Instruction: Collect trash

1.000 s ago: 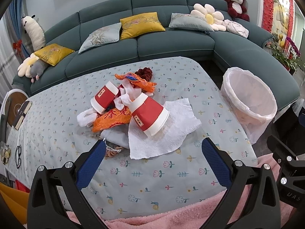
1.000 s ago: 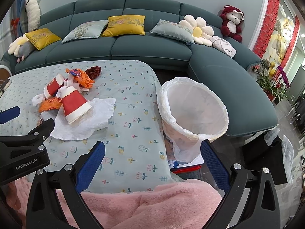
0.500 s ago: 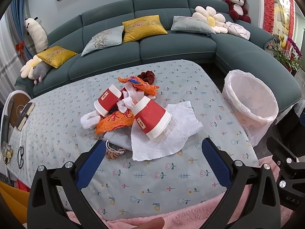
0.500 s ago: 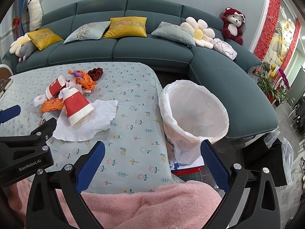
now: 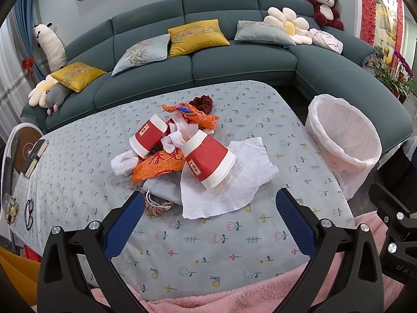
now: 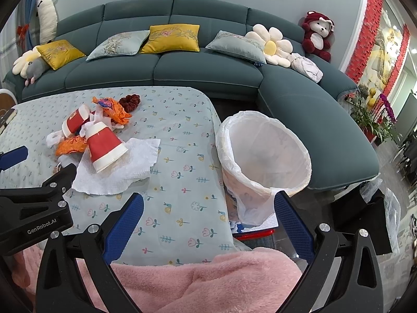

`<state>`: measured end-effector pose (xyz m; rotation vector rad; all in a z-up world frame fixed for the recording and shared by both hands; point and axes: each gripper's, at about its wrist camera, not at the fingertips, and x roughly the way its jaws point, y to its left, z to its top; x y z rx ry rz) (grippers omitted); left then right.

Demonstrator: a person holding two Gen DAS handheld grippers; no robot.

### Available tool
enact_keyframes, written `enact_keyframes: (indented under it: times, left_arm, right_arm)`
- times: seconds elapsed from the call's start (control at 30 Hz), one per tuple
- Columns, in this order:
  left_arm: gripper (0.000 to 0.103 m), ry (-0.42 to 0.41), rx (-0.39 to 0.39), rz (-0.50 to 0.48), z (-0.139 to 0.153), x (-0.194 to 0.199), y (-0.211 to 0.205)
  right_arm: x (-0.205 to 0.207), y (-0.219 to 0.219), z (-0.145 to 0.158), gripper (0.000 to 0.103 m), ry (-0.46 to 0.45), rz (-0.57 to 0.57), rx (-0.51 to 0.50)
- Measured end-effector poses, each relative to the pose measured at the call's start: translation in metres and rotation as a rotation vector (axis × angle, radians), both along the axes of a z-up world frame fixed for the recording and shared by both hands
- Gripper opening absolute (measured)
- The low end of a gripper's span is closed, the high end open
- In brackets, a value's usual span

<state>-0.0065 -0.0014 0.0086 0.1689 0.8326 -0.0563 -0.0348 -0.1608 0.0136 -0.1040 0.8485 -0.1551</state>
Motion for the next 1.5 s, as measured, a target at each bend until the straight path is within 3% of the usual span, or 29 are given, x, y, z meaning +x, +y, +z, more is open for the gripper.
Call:
enact_keyframes:
  times: [1.5]
  left_arm:
    - [0.096,0.011,-0.017,0.011,0.0011,0.0043,0.0063]
  right_arm:
    - [0.0022,-0.0016,0.005,0.096,-0.007,-0.002,-0.005]
